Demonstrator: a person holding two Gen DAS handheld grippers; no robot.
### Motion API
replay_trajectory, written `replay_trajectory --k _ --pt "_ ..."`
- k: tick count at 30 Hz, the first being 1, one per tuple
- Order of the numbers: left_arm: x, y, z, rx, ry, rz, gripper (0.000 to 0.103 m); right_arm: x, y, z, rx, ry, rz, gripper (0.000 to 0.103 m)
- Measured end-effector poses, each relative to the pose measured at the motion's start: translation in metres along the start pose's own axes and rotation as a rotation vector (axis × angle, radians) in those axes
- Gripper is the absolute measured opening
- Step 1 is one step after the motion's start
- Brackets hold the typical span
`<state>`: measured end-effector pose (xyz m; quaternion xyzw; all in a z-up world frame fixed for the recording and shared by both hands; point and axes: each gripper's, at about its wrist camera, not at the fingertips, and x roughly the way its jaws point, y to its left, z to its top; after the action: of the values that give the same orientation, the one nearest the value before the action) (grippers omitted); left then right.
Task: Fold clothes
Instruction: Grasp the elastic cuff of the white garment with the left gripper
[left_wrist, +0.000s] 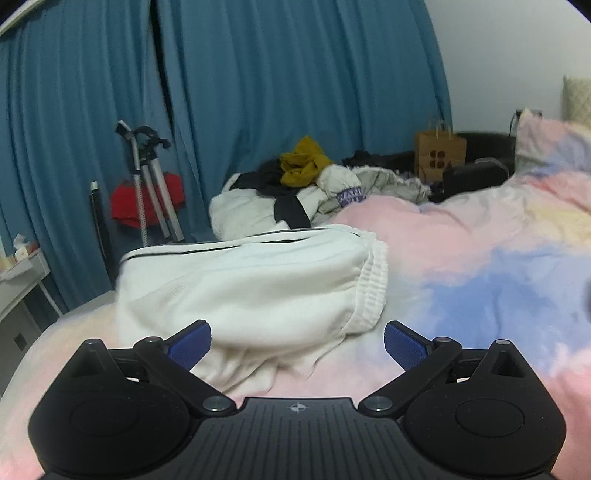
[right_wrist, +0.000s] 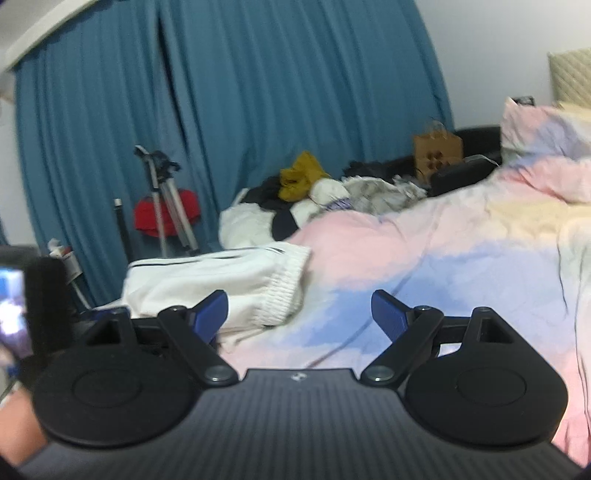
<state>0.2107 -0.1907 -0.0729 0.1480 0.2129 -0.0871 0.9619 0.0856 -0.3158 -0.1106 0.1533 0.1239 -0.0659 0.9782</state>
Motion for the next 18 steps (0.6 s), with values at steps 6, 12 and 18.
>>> replay_trajectory --k 6,12,18 --pt "0.089 -0.041 0.016 0.148 0.006 0.074 0.093 0.016 -0.024 -0.008 0.047 -0.026 -0.114 0.086" --pt "0.137 -0.078 0.037 0.236 -0.045 0.049 0.096 0.037 -0.044 -0.018 0.125 0.027 -0.125 0.086" --pt "0.209 -0.125 0.046 0.398 0.064 0.138 0.078 0.05 -0.045 -0.03 0.111 0.049 -0.137 0.086"
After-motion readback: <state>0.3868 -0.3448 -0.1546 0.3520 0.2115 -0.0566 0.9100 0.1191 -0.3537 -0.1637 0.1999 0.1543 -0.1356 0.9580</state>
